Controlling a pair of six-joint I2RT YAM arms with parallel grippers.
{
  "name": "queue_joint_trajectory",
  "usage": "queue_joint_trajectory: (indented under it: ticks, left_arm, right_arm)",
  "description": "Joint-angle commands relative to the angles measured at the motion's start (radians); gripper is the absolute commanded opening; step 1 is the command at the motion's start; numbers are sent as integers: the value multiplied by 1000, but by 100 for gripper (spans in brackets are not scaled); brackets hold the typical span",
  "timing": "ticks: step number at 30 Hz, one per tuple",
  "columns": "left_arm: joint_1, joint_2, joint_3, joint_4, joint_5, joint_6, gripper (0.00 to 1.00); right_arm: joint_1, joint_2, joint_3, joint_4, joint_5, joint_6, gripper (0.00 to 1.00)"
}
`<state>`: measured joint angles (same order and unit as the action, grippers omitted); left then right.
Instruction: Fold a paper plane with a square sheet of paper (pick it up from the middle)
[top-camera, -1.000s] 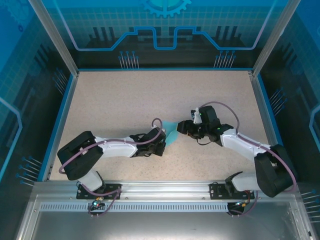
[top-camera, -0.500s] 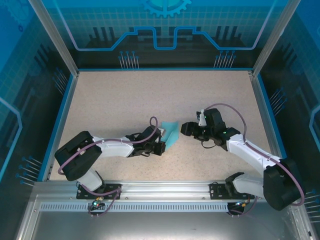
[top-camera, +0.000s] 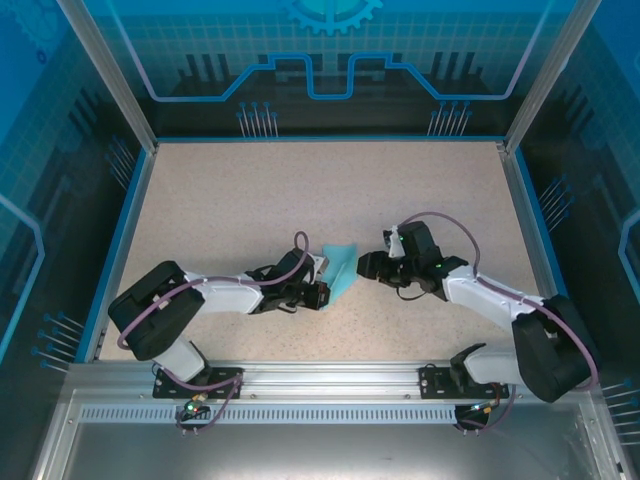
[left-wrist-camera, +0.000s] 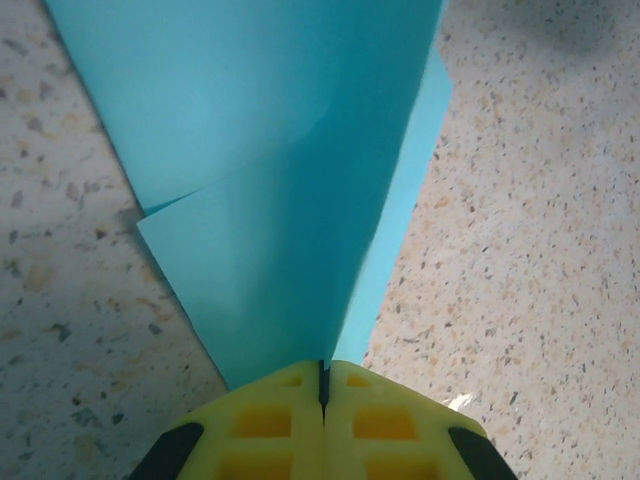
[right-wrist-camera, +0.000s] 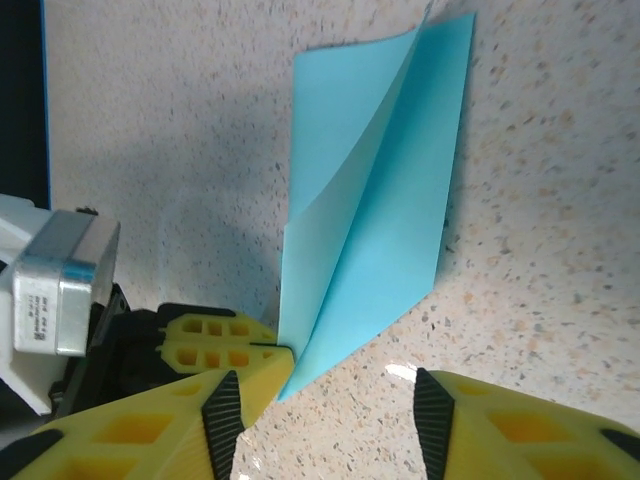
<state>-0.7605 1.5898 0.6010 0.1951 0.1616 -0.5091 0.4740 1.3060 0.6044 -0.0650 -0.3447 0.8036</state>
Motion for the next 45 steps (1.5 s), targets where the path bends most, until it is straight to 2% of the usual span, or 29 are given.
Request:
queue_joint_trajectory:
  ticks: [1, 10, 20, 27, 45]
  left_arm:
    - [21, -34, -41, 38, 39, -36, 0]
    - [59, -66, -108, 86, 84, -53, 0]
    - [97, -63, -152, 148, 132, -93, 0]
    - [136, -57, -165, 181, 200, -113, 0]
    - [229, 23, -161, 227, 356, -139, 0]
  right_arm:
    - [36, 39, 37, 39, -18, 3, 50]
    - [92, 99, 62, 76, -10, 19, 48]
    - [151, 196, 111, 135, -24, 49, 33]
    - [164, 280, 130, 239, -63, 108, 24]
    - [177, 471, 216, 319, -106, 164, 21]
